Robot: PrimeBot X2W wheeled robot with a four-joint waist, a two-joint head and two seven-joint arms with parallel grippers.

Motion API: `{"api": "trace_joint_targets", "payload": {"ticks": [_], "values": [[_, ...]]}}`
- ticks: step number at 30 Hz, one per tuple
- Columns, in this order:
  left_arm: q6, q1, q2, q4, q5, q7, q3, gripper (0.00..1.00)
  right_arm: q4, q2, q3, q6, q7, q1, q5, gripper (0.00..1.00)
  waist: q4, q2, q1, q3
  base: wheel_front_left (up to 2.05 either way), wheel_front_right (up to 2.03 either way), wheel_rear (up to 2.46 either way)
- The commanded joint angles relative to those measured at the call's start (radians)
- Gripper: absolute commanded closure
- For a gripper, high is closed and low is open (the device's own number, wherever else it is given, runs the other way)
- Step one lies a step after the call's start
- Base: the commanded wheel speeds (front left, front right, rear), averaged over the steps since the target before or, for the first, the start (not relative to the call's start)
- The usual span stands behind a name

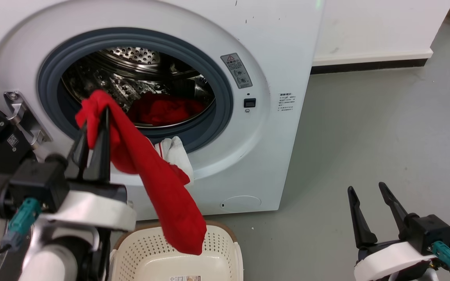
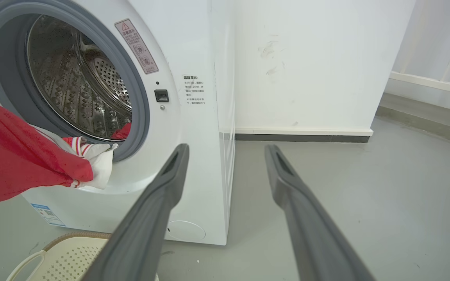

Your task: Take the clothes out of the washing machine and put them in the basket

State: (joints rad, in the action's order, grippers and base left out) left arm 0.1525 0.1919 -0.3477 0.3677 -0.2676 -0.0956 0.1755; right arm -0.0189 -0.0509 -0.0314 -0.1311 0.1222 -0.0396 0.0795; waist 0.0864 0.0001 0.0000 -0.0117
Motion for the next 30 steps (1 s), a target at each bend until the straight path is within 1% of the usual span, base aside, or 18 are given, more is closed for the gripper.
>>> {"api": "trace_joint_targets", "payload": {"ticks": [1,3,6,9,13,16,19,22,26,30], "values": [[0.015,-0.049,0.007,0.032,-0.009,-0.013,0.004,1.00,0.003,0.001,-0.002,0.001,-0.002,0.011,0.000,0.00,-0.005,-0.0001,0.0000,-0.011,0.00,0.00,0.00],[0.031,-0.102,0.019,0.058,-0.020,-0.027,0.005,1.00,0.004,0.001,0.000,0.001,-0.001,0.012,-0.002,0.00,-0.009,-0.0001,0.0000,-0.019,0.00,0.00,0.00],[0.053,-0.184,0.036,0.054,-0.043,-0.049,0.014,1.00,0.005,0.001,0.005,0.001,0.000,0.020,-0.005,0.00,-0.016,-0.0001,0.0000,-0.037,0.00,0.00,0.00],[0.066,-0.255,0.058,0.006,-0.067,-0.064,0.029,1.00,0.003,0.001,0.000,0.001,-0.001,0.029,-0.004,0.00,-0.021,-0.0001,0.0000,-0.055,0.00,0.00,0.00],[0.071,-0.328,0.072,-0.121,-0.091,-0.063,0.043,1.00,0.005,0.001,-0.005,0.001,0.000,0.049,-0.008,0.00,-0.025,-0.0001,0.0000,-0.084,0.00,0.00,0.00],[0.057,-0.346,0.101,-0.233,-0.117,-0.038,0.059,1.00,0.006,0.001,-0.008,0.001,-0.001,0.063,-0.012,0.00,-0.026,-0.0001,0.0000,-0.111,0.00,0.00,0.00],[0.040,-0.323,0.129,-0.352,-0.145,0.003,0.058,1.00,0.012,0.001,-0.010,0.001,-0.003,0.086,-0.017,0.00,-0.022,-0.0001,0.0000,-0.150,0.00,0.00,0.00],[0.013,-0.289,0.157,-0.485,-0.174,0.036,0.059,1.00,0.017,0.001,-0.015,0.001,-0.004,0.109,-0.022,0.00,-0.011,-0.0001,0.0000,-0.196,0.00,0.00,0.00],[-0.018,-0.212,0.173,-0.666,-0.193,0.088,0.051,1.00,0.027,0.001,-0.019,0.001,0.000,0.144,-0.020,0.00,0.012,-0.0001,0.0000,-0.268,0.00,0.00,0.00],[-0.046,-0.093,0.177,-0.856,-0.201,0.156,0.030,1.00,0.040,0.001,-0.024,0.001,0.002,0.180,-0.018,0.00,0.039,-0.0001,0.0000,-0.359,0.00,0.00,0.00]]}}
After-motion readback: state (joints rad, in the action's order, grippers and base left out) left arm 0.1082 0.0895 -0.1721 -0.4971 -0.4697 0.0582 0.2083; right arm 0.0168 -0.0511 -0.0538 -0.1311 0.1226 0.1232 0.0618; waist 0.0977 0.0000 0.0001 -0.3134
